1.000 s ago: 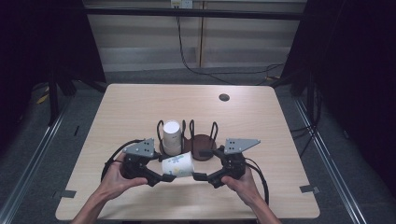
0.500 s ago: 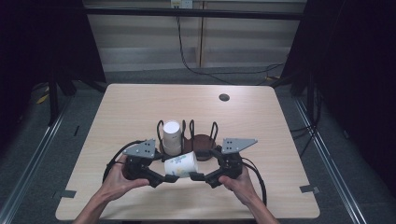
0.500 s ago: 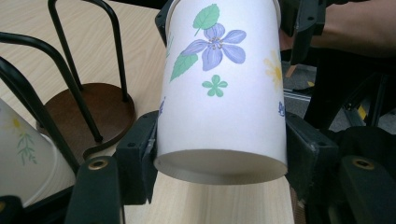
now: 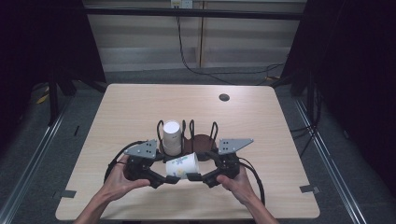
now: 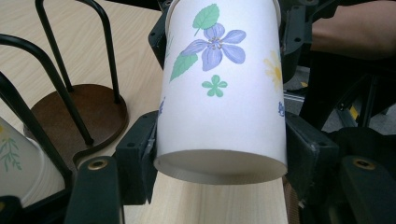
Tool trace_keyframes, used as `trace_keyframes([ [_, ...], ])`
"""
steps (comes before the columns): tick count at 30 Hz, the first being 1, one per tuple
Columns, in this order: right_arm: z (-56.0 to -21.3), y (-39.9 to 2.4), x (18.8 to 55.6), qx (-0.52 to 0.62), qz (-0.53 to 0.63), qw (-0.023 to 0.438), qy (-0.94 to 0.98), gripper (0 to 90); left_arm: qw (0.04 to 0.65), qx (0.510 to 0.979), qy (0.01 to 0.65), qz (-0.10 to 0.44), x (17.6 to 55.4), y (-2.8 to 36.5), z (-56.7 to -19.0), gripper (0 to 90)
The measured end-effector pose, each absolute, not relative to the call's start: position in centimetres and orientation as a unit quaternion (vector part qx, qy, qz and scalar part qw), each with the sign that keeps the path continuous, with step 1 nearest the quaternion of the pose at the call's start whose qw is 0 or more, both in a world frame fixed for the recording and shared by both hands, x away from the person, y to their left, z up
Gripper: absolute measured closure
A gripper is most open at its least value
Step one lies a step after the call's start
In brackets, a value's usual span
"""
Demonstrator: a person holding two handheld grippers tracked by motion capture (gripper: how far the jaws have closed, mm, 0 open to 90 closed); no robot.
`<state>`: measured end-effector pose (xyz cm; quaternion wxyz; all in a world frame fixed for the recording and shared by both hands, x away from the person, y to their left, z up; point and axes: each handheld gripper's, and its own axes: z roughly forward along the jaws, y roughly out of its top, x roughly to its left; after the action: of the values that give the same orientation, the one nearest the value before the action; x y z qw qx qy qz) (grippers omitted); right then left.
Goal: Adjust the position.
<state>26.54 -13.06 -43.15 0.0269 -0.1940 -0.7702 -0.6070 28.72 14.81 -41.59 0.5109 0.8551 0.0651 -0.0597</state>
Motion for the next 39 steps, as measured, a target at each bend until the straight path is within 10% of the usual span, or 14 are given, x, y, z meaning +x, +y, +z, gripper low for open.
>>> trace_keyframes([
  [39,-42.97,-13.42,26.86,-0.186,-0.601,0.033,-0.776,30.2,0.5,0.856,0.116,-0.067,29.32,15.25,-42.12,16.0],
])
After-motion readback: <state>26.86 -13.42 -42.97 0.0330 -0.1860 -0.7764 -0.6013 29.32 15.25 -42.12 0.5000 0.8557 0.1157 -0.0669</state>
